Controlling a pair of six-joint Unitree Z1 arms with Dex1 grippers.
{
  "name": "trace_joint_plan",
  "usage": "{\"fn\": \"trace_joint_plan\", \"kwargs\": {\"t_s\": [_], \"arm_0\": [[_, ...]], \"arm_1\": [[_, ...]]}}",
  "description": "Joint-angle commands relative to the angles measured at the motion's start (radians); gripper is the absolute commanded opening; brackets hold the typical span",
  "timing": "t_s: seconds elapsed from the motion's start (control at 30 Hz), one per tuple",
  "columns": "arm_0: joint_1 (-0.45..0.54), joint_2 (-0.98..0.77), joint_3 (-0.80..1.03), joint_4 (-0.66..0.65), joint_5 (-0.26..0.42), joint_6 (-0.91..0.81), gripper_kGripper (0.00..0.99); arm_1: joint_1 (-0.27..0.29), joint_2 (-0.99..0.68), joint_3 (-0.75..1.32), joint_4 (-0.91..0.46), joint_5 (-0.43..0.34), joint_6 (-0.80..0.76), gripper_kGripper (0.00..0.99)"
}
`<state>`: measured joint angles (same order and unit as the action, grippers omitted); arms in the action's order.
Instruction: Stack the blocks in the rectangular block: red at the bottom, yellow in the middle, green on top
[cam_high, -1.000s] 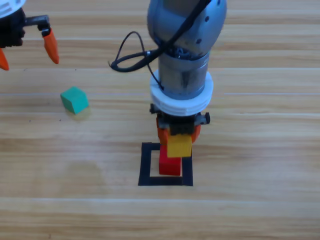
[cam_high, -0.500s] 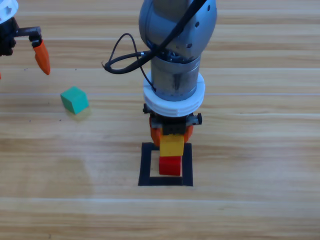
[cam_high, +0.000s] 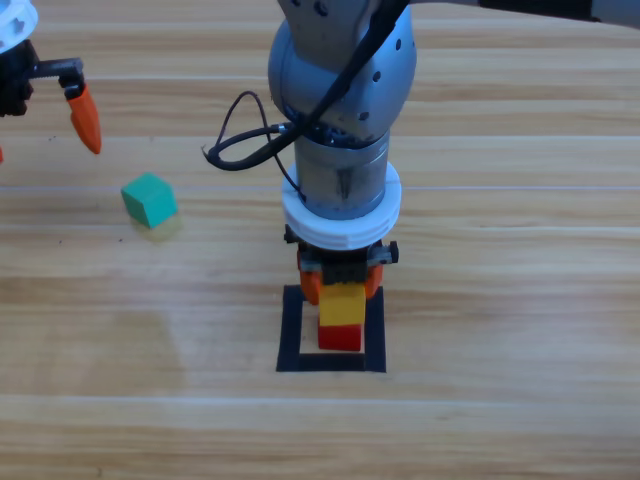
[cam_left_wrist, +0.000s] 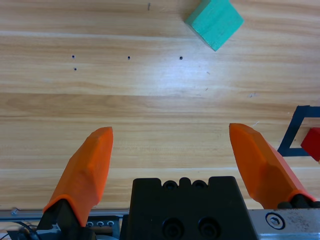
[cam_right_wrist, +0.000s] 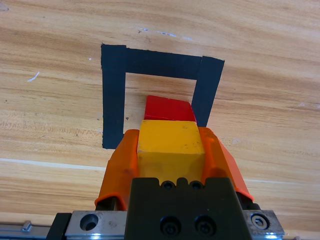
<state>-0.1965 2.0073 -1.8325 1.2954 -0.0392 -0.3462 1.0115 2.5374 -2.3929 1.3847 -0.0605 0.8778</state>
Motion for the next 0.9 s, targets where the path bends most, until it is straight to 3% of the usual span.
{"fn": "trace_joint_plan", "kwargs": {"t_s": [0.03,0.1,0.33,0.53,0.6,0.67,0.7,0.77,0.83,0.9], "arm_0": [[0.014,0.030,0.027,-0.021,-0.001,-0.005,0.990],[0.009,0.028,0.029,-0.025,-0.001,-0.011,0.990],[-0.041,0.059,0.012,-0.068,0.016,-0.119,0.990],[-0.092,0.153,-0.068,-0.081,0.036,-0.307,0.969],[-0.103,0.173,-0.079,-0.081,0.038,-0.395,0.971],[-0.119,0.200,-0.100,-0.079,0.036,-0.474,0.969],[-0.130,0.211,-0.113,-0.077,0.038,-0.510,0.971],[-0.149,0.220,-0.123,-0.074,0.044,-0.586,0.971],[-0.161,0.249,-0.148,-0.070,0.044,-0.617,0.969],[-0.169,0.275,-0.179,-0.056,0.047,-0.655,0.969]], "arm_1": [[0.027,0.052,-0.015,0.034,-0.018,0.017,0.920],[0.027,0.027,-0.020,0.037,-0.035,0.017,0.986],[0.033,-0.127,-0.029,0.036,-0.119,-0.006,0.990],[0.036,-0.322,0.020,-0.010,-0.153,-0.168,0.986],[0.018,-0.439,0.170,-0.118,-0.147,-0.234,0.986],[-0.019,-0.634,0.497,-0.383,-0.094,-0.326,0.985],[-0.067,-0.772,0.742,-0.602,-0.007,-0.393,0.985],[-0.157,-0.947,1.061,-0.897,0.151,-0.516,0.980],[-0.195,-1.048,1.206,-0.935,0.168,-0.646,0.979],[-0.197,-1.094,1.292,-0.932,0.145,-0.749,0.979]]}}
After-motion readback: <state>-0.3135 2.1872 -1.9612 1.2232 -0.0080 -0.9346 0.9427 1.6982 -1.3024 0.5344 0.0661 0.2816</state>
